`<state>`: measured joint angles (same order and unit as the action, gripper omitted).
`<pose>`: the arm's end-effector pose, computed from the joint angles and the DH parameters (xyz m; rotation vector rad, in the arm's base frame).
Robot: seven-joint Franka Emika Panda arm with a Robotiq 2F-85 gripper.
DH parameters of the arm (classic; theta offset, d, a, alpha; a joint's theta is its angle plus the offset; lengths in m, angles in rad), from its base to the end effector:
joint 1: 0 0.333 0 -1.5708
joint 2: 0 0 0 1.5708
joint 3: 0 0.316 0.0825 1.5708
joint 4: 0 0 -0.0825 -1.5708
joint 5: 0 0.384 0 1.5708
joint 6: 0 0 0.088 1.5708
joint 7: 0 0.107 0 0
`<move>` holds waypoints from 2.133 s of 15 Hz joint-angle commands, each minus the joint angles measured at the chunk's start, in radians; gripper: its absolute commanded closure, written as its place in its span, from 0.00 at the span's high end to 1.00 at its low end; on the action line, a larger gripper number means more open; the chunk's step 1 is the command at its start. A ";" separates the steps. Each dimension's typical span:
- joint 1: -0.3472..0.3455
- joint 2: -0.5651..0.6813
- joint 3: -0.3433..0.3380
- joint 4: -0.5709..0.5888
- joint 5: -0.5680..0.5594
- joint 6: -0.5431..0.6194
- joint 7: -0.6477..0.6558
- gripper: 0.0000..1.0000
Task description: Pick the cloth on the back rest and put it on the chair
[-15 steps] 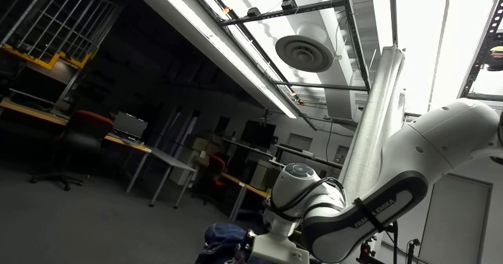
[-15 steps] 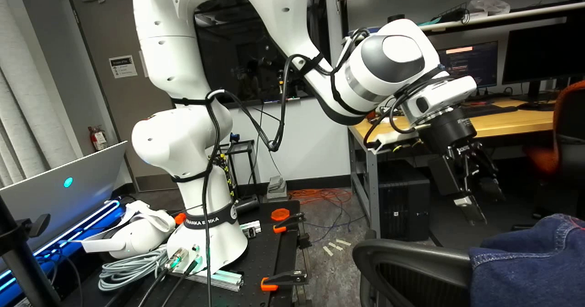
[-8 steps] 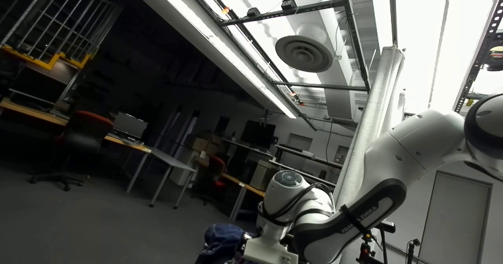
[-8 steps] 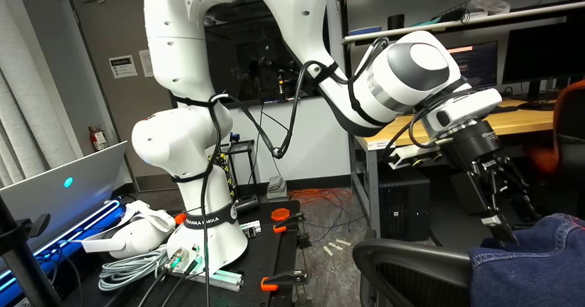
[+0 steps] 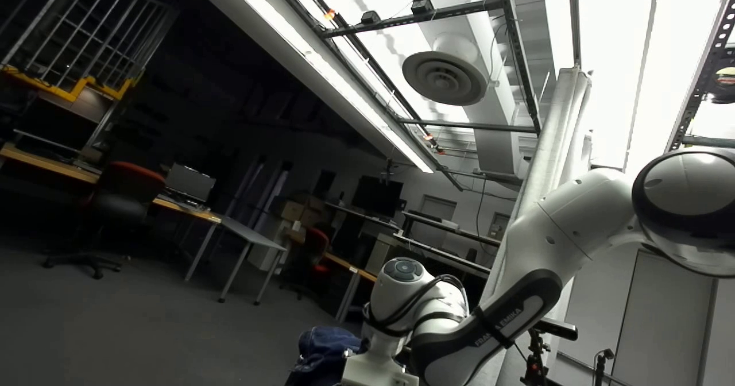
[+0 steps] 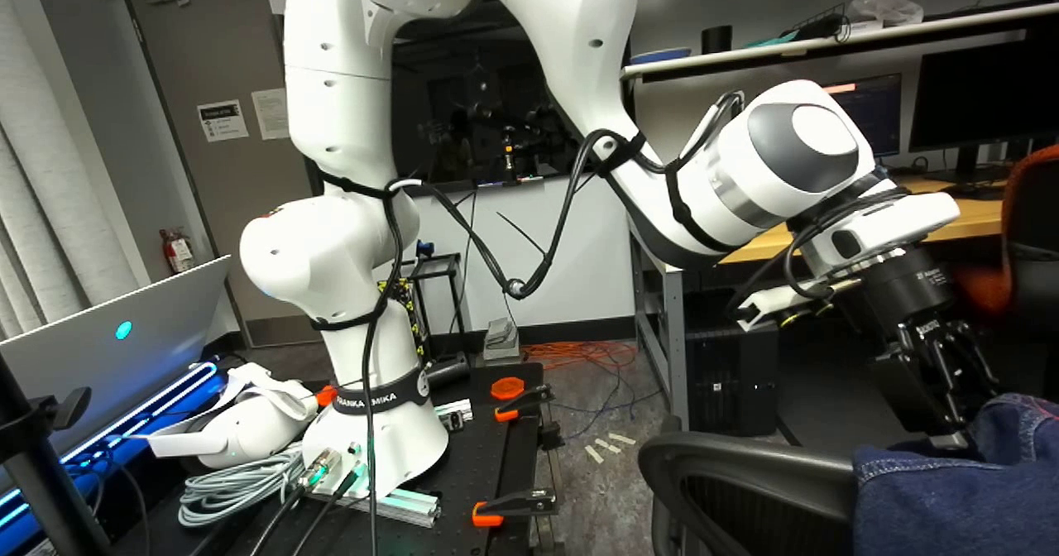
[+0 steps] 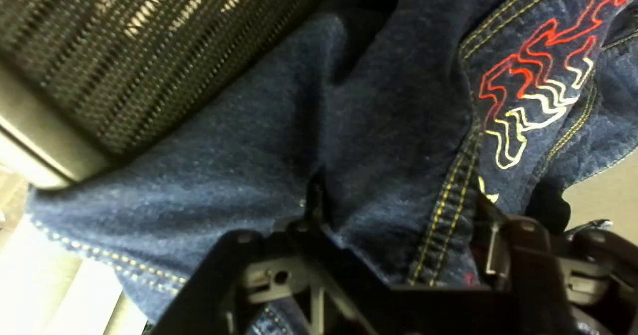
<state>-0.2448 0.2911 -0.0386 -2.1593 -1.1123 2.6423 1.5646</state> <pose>0.5574 -0.1378 0.2711 2.4065 -1.1470 0.6823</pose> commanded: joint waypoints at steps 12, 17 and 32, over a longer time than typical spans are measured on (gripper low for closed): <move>0.123 -0.080 -0.052 0.203 -0.014 -0.010 -0.030 0.01; 0.157 -0.096 0.002 0.351 -0.012 -0.025 -0.099 0.01; 0.248 -0.116 0.142 0.794 0.045 -0.044 -0.245 0.01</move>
<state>-0.0072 0.1820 0.0871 -1.4861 -1.0998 2.6288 1.3869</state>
